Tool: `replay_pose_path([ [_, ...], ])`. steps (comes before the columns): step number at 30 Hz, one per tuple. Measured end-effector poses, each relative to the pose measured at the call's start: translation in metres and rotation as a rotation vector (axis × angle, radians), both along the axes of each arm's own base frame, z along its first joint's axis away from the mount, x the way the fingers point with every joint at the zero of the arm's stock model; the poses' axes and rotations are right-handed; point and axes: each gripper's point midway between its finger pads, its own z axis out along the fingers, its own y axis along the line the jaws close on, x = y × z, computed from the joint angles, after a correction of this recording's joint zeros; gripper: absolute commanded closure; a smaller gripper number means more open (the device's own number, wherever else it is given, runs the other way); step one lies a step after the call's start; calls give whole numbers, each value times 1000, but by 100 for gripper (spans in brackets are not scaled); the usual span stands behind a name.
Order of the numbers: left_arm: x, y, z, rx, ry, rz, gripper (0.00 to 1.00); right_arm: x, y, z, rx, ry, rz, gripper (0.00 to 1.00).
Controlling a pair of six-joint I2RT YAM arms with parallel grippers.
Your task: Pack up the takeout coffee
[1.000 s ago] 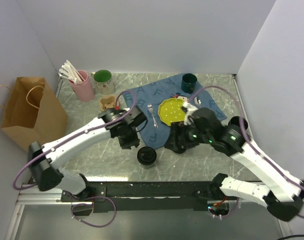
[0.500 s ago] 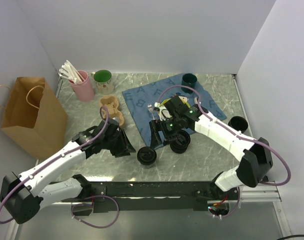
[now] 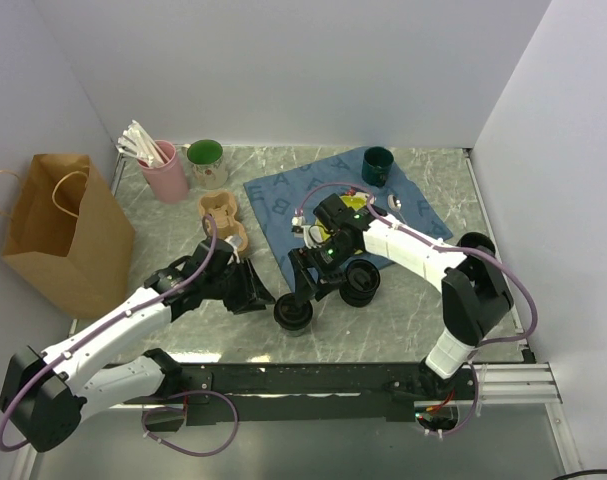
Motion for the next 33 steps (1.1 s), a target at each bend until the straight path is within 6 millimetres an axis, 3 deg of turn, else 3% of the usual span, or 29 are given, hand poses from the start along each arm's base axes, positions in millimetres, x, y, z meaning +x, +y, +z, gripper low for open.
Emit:
replay_pose_path([
  [13, -12, 5, -20, 10, 40, -13, 57, -2, 6, -3, 38, 24, 24, 22],
  [33, -15, 5, -16, -14, 24, -23, 56, -8, 15, -24, 26, 50, 19, 28],
])
